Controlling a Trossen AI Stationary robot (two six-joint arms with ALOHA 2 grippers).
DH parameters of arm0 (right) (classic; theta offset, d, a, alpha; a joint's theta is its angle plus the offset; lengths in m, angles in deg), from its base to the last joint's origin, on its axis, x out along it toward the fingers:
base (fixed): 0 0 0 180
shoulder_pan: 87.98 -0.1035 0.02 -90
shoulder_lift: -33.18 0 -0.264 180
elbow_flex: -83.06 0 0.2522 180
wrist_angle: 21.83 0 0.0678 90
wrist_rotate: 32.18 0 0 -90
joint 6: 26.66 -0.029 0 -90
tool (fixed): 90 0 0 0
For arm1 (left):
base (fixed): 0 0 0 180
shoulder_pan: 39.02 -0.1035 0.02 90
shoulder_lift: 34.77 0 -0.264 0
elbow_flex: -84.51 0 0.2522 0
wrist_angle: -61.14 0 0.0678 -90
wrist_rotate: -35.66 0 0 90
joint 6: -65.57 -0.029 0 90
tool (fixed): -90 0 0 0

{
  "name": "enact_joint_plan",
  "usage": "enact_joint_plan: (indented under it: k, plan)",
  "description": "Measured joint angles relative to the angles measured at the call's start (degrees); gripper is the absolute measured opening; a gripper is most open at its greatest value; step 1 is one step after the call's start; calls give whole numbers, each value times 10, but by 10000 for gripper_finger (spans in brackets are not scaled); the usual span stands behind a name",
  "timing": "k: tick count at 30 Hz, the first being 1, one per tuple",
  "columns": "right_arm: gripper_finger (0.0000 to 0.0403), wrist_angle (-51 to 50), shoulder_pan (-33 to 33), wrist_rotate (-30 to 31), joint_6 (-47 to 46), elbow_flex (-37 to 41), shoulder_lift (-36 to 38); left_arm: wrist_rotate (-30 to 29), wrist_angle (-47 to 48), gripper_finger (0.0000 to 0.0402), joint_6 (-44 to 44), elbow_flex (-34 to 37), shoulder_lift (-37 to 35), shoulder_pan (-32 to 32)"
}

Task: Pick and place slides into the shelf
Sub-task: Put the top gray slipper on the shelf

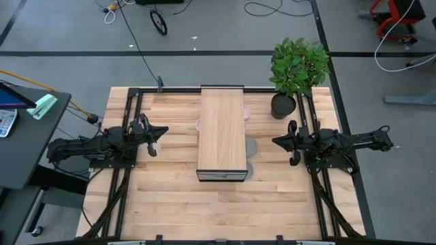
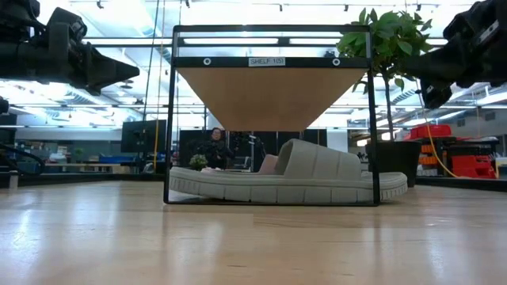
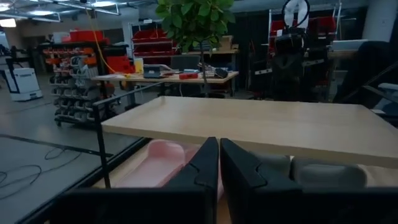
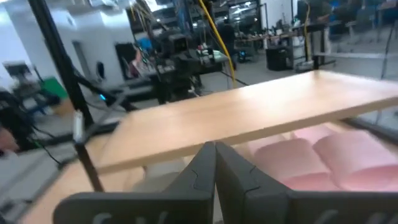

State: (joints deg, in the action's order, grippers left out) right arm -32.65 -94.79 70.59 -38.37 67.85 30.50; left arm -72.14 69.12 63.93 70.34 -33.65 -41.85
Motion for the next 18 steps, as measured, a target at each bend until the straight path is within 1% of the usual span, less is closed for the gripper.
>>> enact_joint_plan:
  k: [2, 6, 8, 11, 15, 18]
  plan:
    - [16, 7, -1, 0, 27, 0, -7, 0, -3, 19, 22, 0, 0, 0]
    - [16, 21, -1, 3, 14, 0, -13, 8, -3, 26, 58, 0, 0, 0]
    - [16, 17, -1, 3, 17, 0, -13, 31, -3, 29, 65, 0, 0, 0]
    - [16, 14, -1, 2, 45, 0, -16, 82, 0, 27, 68, 0, 0, 0]
    - [16, 19, -1, 5, 56, 0, -23, 98, 26, 19, 85, 0, 0, 0]
    - [16, 18, -1, 27, 44, 0, -36, 112, 32, 14, 85, -1, 10, 0]
